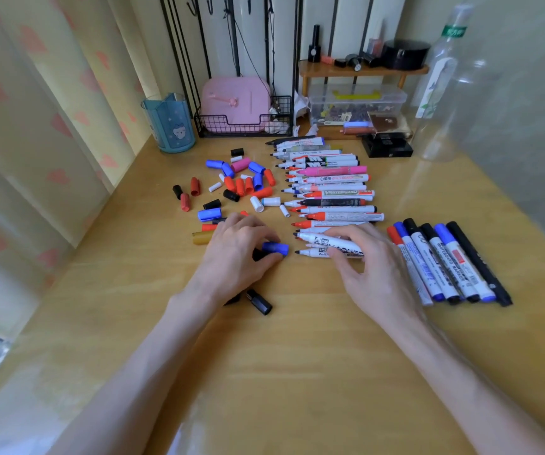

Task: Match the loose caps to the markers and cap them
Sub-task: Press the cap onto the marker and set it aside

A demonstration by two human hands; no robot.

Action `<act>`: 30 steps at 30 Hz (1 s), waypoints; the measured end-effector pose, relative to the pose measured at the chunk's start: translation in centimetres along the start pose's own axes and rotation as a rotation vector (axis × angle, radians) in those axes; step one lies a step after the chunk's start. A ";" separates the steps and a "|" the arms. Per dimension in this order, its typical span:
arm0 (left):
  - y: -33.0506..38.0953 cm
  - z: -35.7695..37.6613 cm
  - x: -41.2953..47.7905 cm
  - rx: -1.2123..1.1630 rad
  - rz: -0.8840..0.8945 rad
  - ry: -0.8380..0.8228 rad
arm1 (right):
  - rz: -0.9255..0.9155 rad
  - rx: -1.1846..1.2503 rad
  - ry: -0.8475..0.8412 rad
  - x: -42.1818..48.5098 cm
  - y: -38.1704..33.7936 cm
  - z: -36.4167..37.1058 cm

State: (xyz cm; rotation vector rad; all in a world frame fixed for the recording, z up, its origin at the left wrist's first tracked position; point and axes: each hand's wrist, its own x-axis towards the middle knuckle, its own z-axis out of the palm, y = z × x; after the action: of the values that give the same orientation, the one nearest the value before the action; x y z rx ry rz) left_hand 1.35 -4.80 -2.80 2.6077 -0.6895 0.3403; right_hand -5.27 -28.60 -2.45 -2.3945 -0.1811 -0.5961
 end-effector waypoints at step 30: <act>1.8 -2.5 -2.2 -0.415 0.041 0.098 | -0.114 0.150 -0.119 -0.3 -0.9 -0.3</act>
State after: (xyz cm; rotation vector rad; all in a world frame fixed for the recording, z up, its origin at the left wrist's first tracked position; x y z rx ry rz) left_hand -1.75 -4.19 -0.68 2.1733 -0.6963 0.2987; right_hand -5.90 -28.13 -1.86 -2.2862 -0.4021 -0.4738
